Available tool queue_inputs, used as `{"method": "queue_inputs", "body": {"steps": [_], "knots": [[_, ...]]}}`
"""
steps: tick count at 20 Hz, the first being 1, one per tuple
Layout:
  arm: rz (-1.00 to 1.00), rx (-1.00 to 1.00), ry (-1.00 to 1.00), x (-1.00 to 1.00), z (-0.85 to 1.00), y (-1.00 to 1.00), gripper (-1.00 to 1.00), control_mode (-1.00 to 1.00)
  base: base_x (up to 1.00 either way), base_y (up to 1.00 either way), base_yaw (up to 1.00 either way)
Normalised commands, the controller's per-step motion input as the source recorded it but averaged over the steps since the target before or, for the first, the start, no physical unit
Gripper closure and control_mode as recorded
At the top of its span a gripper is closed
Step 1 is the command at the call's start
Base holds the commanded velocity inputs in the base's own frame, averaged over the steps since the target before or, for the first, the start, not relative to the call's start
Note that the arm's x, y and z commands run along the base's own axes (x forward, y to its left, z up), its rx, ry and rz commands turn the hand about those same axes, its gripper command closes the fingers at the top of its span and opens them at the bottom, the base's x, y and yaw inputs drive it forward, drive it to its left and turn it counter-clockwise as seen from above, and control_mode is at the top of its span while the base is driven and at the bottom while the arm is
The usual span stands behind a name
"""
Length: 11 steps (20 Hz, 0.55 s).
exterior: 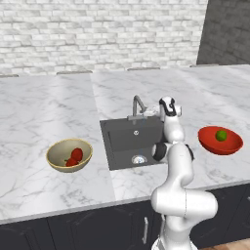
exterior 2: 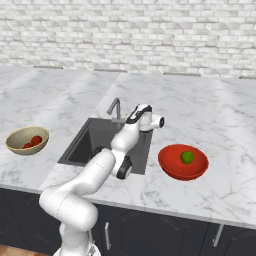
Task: Pick the bell peppers from the sink and place them in one bowl. Place the lime in the other bowl. Then turn off the sink faucet.
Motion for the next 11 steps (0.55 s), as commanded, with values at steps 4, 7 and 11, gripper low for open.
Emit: {"method": "queue_inputs", "body": {"steps": [4, 7, 11], "knots": [[0.15, 0.0, 0.0, 0.25, 0.26, 0.96, -1.0, -1.0, 0.0, 0.0, 0.0], [0.13, -0.01, 0.0, 0.16, 0.38, 0.91, -1.0, -1.0, 0.0, 0.0, 0.0], [0.1, -0.07, 0.0, 0.02, 0.31, 0.97, -1.0, -1.0, 0.0, 0.0, 0.0]]}}
